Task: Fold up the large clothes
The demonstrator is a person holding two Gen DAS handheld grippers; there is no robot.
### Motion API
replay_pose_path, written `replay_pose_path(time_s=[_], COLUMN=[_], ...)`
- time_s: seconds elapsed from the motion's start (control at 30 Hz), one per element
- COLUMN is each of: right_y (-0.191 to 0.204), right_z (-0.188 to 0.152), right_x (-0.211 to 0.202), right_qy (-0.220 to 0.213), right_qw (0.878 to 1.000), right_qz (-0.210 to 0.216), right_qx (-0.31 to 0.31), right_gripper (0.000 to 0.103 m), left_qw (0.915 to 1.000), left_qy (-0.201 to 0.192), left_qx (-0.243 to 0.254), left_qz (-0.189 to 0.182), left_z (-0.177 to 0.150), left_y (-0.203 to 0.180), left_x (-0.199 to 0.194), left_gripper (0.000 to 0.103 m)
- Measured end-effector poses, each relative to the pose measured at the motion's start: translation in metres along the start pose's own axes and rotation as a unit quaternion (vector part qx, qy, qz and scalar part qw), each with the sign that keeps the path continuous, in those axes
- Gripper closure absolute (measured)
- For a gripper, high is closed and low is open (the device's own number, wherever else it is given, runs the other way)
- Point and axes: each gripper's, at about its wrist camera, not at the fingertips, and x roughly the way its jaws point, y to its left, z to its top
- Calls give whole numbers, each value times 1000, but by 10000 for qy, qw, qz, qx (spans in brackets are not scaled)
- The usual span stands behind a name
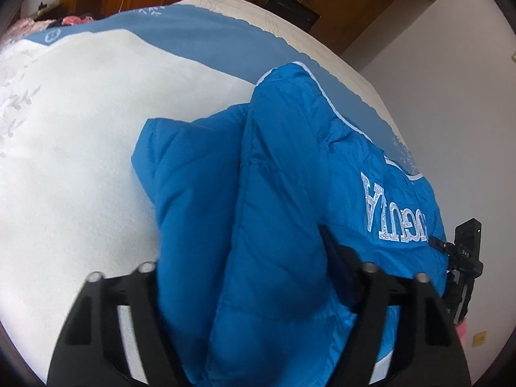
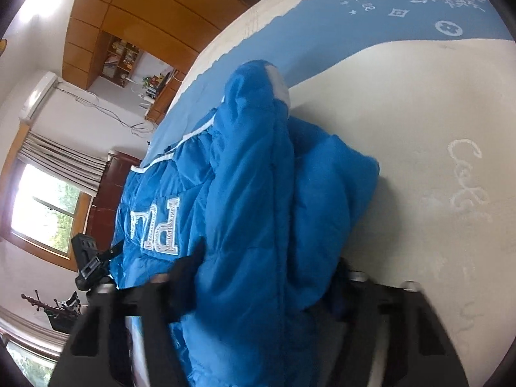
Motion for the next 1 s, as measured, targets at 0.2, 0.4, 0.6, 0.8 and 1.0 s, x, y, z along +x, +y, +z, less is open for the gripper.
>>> replay_pose_path(time_s=[0.2,0.4,0.6,0.8,1.0], right_y=[16,52,85,105,99], right_z=[-9,-20,-50,-107,-159], right_x=[-17,-50,-97,-145,-165], right_qy=[-178,-342,-512,-501,-362], right_qw=[9994,9968,9927,9896,9902], right_qz=[30,102,76,-25,-148], right_qx=[-291,-712,-1086,-1345,-1342], right_gripper=[83,87,87,87,87], left_qw=[9994,9980,9947,9921,9926], left_qy=[-274,-524,-748,-810,-625], left_qx=[181,356,668,887,990], left_qz=[67,-61,-228,-349,-327], left_z=[-6,-9,-29,-72,-125], left_y=[-13,-34,-66,-86,-90], left_x=[-20,-50,-95,-142,-157], left_gripper=[67,80,83,83,83])
